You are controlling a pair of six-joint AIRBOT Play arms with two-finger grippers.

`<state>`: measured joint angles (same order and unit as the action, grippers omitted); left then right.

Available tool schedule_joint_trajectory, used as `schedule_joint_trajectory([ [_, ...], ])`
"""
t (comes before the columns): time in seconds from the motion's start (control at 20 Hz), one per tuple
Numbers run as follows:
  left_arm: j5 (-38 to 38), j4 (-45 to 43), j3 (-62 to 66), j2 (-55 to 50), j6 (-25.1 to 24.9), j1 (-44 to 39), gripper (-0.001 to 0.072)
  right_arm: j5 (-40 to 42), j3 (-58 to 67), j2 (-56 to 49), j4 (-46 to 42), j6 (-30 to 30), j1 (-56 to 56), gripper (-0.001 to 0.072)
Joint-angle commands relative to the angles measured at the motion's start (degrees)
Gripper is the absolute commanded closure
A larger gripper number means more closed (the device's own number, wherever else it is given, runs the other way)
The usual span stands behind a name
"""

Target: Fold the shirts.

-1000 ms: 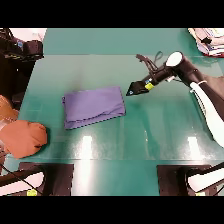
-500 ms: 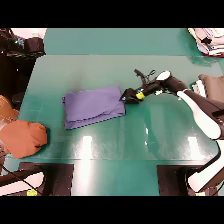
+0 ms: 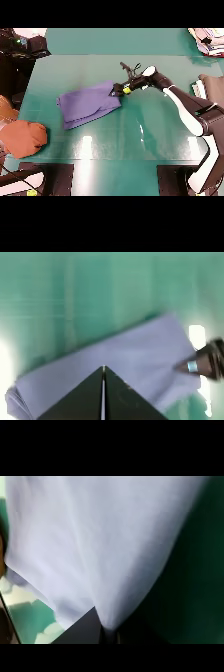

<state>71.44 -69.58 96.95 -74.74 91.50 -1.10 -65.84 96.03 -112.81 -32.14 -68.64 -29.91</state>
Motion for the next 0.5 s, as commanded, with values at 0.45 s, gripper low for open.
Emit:
schedule_joint_trajectory([
  [0.45,-10.3,2.4,0.0,0.0,-0.4,-21.3,0.0679,-0.7,1.8,19.9,-15.3,-0.5,40.3,0.0698],
])
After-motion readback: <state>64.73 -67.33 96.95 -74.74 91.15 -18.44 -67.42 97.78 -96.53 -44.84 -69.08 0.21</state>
